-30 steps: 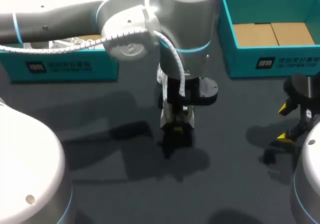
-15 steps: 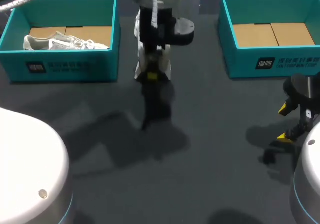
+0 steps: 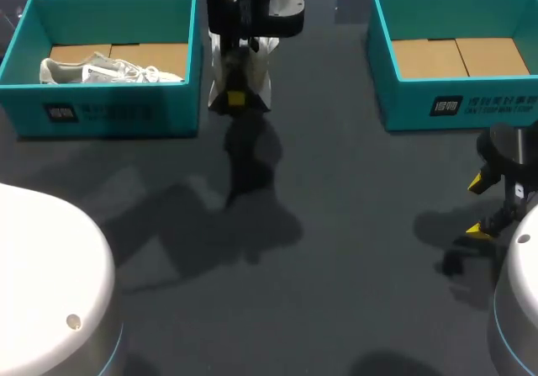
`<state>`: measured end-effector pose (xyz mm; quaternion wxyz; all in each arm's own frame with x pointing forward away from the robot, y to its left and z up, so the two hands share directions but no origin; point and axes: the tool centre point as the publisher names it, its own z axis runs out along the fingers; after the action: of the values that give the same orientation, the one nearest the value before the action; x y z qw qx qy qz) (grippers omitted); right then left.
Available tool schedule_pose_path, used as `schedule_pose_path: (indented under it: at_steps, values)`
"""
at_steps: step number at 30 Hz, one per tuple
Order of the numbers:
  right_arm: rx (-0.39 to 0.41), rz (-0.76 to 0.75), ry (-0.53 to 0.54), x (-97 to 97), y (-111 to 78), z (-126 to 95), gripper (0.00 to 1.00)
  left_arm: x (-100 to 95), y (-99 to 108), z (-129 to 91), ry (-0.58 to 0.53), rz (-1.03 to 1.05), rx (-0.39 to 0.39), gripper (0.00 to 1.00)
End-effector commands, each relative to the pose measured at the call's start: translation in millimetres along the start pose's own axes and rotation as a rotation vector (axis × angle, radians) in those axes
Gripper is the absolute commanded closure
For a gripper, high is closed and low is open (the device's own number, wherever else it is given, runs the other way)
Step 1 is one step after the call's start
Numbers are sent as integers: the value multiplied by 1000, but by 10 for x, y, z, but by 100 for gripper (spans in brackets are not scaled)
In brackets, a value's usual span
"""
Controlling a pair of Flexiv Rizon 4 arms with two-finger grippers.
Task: Take the shoe out of the shoebox, open the shoe tongue, remove and reinsert the insole, then place the shoe into the shoebox
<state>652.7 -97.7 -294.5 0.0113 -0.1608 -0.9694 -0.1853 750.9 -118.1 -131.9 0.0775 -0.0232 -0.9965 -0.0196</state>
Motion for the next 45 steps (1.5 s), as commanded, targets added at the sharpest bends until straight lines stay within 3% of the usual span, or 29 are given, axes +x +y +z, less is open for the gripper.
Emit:
schedule_pose_path:
  at_steps: [1,16,18,32,34,41,45]
  values:
    - [1,1,-3,20,-5,-5,0,-192,313,-57,9,21,6,100]
    - [1,1,-3,20,-5,-5,0,-1240,2000,-405,20,-19,-46,100]
    - [1,1,-3,20,-5,-5,0,-1388,2258,-426,13,7,-85,100]
    - [1,1,-3,20,-5,-5,0,-1388,2258,-426,13,7,-85,100]
    - [1,1,-3,20,-5,-5,0,-1499,2328,-390,18,26,-83,100]
    - [1,1,-3,20,-5,-5,0,-2109,2985,-344,33,-22,-79,100]
    - [1,1,-3,20,-5,-5,0,-2450,3243,-323,27,-62,-111,100]
